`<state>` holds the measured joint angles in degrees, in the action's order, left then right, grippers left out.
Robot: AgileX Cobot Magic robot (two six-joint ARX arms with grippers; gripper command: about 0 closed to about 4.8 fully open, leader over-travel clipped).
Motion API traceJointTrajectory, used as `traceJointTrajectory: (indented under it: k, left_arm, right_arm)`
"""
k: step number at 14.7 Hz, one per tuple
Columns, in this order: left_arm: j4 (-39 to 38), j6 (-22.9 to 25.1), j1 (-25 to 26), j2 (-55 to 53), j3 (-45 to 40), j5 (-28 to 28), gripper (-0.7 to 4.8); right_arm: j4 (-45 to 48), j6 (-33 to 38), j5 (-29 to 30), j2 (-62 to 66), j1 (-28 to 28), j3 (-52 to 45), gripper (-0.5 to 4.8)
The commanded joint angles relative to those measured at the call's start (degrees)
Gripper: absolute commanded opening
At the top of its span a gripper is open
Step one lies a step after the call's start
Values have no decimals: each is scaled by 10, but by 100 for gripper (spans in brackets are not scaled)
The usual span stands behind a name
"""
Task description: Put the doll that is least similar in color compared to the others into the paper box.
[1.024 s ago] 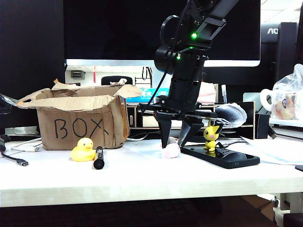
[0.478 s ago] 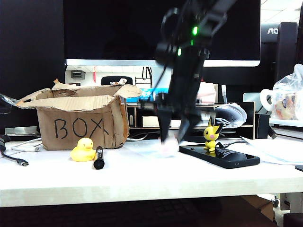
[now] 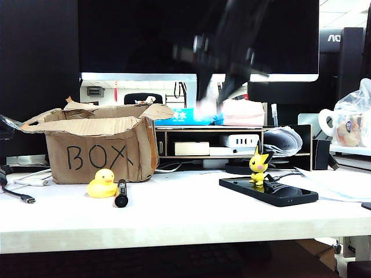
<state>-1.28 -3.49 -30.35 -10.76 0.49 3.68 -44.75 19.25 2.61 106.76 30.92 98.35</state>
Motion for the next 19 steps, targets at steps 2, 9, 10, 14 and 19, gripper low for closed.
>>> traceJointTrajectory:
  k: [2, 9, 10, 14, 19]
  left_arm:
    - [5, 0, 1, 0, 0, 2, -5]
    - [5, 0, 1, 0, 1, 2, -5]
    - [5, 0, 1, 0, 1, 2, -5]
    - [5, 0, 28, 0, 1, 15, -5]
    - [-2, 0, 208, 47, 1, 30, -5]
  right_arm:
    - [87, 4, 80, -56, 4, 3, 75]
    - [543, 28, 228, 18, 64, 4, 75]
    - [602, 28, 230, 47, 71, 4, 75]
    - [656, 17, 223, 119, 75, 4, 75]
    - [646, -65, 164, 133, 75, 3, 75]
